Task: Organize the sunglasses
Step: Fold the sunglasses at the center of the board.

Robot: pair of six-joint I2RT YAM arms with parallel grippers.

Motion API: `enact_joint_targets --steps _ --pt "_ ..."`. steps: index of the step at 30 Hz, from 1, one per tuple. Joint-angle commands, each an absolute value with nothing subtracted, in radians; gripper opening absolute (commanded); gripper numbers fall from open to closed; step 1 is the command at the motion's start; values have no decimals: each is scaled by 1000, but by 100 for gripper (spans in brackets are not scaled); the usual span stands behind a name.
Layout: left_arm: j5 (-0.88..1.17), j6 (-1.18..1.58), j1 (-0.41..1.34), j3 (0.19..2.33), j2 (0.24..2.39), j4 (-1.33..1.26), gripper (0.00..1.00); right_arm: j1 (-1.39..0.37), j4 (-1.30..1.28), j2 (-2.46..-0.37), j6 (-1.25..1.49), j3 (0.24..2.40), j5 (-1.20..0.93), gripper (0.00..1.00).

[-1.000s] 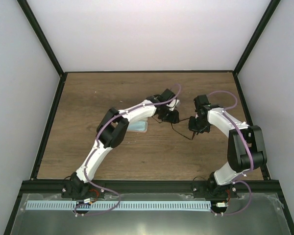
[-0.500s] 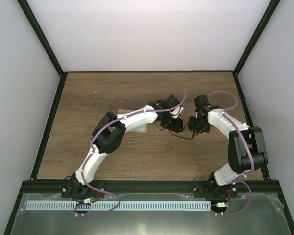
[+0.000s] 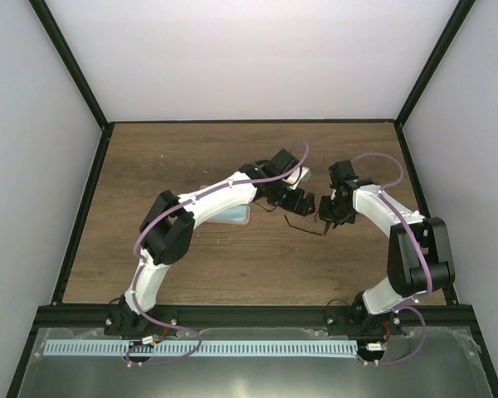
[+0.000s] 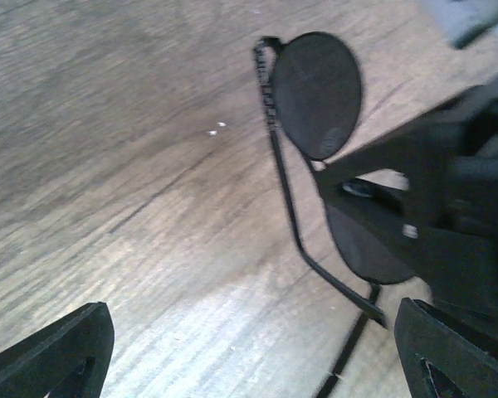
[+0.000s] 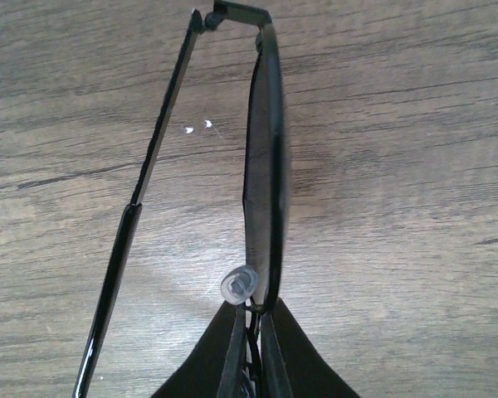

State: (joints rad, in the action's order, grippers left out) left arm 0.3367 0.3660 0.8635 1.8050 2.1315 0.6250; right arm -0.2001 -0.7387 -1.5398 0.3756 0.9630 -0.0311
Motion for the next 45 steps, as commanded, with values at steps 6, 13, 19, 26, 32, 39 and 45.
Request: enact_joint_targets --steps 6,13,19,26,32,39,45 --pt "44 505 829 1793 2106 702 92 -209 -745 -1494 399 979 -36 5" --pt "-183 744 773 1646 1911 715 77 -206 -735 -1548 473 1005 -1 5" --pt "-124 959 823 1513 1877 700 57 -202 -731 -1599 523 1073 -36 4" --pt "-85 1025 876 1519 1944 702 57 -201 -765 -1655 534 1188 -41 4" --pt "-55 1053 879 1560 2005 680 57 -206 -776 -1641 526 1199 -44 4" --pt "-29 1009 878 1732 2132 689 58 -268 -760 -1602 530 1145 -71 4" --pt "5 976 879 1829 2205 697 58 -325 -760 -1597 526 1156 -89 4"
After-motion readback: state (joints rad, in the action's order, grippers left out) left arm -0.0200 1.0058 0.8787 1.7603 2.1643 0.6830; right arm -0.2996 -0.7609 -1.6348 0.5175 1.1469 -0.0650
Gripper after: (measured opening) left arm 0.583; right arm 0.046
